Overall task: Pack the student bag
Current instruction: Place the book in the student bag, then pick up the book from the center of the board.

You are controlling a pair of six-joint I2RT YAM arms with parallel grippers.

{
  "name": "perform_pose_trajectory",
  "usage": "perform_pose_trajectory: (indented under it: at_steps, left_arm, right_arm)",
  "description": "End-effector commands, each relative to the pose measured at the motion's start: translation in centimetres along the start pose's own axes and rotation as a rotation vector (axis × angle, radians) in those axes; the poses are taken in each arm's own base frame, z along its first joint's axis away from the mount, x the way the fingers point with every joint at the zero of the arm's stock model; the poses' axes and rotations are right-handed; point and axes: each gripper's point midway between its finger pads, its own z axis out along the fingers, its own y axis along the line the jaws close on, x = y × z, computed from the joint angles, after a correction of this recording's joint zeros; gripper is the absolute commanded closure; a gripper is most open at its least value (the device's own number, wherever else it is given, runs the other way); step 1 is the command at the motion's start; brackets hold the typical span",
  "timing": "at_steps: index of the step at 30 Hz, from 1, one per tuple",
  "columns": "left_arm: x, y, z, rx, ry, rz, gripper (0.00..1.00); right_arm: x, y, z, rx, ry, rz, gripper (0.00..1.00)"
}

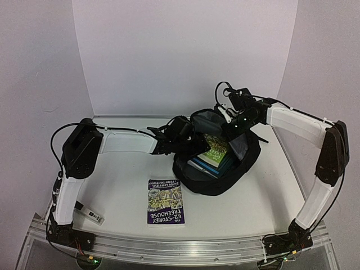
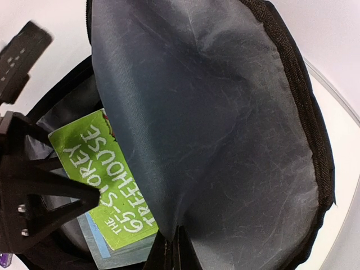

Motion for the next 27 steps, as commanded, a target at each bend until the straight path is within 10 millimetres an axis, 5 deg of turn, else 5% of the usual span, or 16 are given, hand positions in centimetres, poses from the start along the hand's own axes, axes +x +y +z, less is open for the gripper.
perform_pose_trajectory:
  at_steps: [1, 7, 10, 14, 17, 21, 27]
  left_arm:
    - [-1.7, -3.5, -5.9, 0.068, -0.059, 0.062, 0.08]
    - [0.6, 0.8, -9.0, -0.027, -0.044, 0.071, 0.0]
    - [2.1, 3.4, -10.9, -0.075, -0.032, 0.045, 0.0]
    - [5.0, 7.1, -12.9, -0.142, -0.006, 0.01, 0.0]
    - [6.7, 9.7, -14.5, -0.182, 0.002, -0.026, 0.01]
    - [8.1, 11.8, -16.6, -0.221, -0.015, -0.069, 0.04]
    - [9.7, 14.7, -17.5, -0.275, -0.014, -0.122, 0.1]
  right_arm:
    - [-2.0, -0.7, -0.5, 0.004, -0.06, 0.001, 1.0]
    - [-1.4, -1.6, 0.6, 0.016, -0.03, 0.006, 1.0]
    - [-1.1, -0.5, 0.1, -0.048, -0.017, 0.009, 0.81]
    - [-0.6, 2.3, -1.7, -0.193, -0.005, 0.038, 0.5]
    - [0.0, 5.3, -3.3, -0.275, -0.01, 0.03, 0.36]
    - [1.1, 9.8, -5.1, -0.4, -0.012, -0.033, 0.27]
    - [4.4, 16.7, -6.4, -0.675, 0.054, -0.114, 0.26]
